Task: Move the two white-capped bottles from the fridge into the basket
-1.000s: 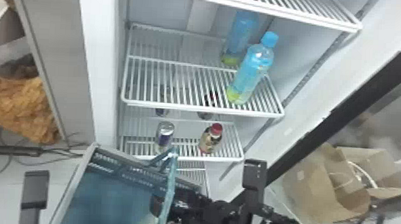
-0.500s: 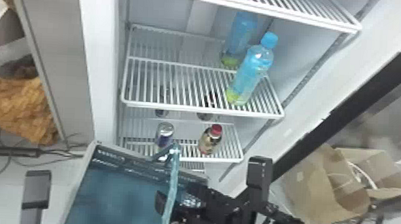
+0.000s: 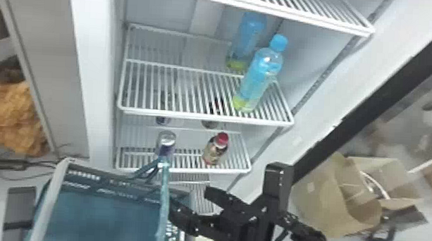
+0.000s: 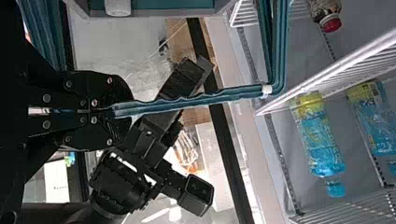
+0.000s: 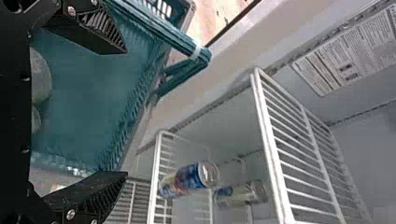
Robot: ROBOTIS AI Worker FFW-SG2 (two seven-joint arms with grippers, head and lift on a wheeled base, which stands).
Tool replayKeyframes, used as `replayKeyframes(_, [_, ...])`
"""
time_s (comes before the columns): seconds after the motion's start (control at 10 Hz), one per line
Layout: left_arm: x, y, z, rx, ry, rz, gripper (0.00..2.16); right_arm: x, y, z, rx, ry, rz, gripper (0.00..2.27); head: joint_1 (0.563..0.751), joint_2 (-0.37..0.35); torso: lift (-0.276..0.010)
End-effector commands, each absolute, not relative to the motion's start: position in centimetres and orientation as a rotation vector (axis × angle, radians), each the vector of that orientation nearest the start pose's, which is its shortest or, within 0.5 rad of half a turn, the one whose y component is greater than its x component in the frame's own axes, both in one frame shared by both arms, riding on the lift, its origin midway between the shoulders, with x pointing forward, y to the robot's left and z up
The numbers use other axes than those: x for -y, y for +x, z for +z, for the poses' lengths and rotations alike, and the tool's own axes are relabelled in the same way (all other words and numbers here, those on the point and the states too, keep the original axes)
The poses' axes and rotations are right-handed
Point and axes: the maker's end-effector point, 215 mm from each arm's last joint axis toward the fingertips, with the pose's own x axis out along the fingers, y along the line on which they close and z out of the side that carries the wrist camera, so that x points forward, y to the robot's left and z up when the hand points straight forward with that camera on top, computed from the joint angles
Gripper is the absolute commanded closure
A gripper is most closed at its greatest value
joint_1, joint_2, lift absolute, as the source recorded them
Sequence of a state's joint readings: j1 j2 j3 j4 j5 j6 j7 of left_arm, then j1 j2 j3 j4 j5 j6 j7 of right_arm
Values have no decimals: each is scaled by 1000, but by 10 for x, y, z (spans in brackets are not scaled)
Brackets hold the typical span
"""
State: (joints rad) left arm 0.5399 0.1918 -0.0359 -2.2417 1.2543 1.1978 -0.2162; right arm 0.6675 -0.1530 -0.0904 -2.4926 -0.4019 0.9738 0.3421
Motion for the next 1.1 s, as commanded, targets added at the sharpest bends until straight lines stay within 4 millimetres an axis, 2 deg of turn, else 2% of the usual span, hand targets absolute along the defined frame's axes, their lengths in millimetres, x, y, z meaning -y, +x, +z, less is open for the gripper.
replayKeyframes(0.0, [32, 215, -354, -957, -976, -1014, 1193, 140, 315, -395, -651, 245, 488, 122, 695, -350, 0])
replayKeyframes(0.4, [32, 215, -354, -957, -976, -1014, 1194, 152, 340, -323, -393, 171, 415, 122, 695, -350, 0])
replayKeyframes(0.7, [33, 215, -354, -956, -977, -1014, 1194, 163, 351, -276, -221, 144, 357, 117, 695, -350, 0])
replayKeyframes(0.9, [33, 215, -354, -956, -977, -1014, 1193, 178, 359, -253, -98, 126, 311, 117, 695, -350, 0])
replayKeyframes(1.0, [32, 215, -354, -955, -979, -1010, 1194, 187, 361, -248, -56, 133, 278, 117, 695, -350, 0])
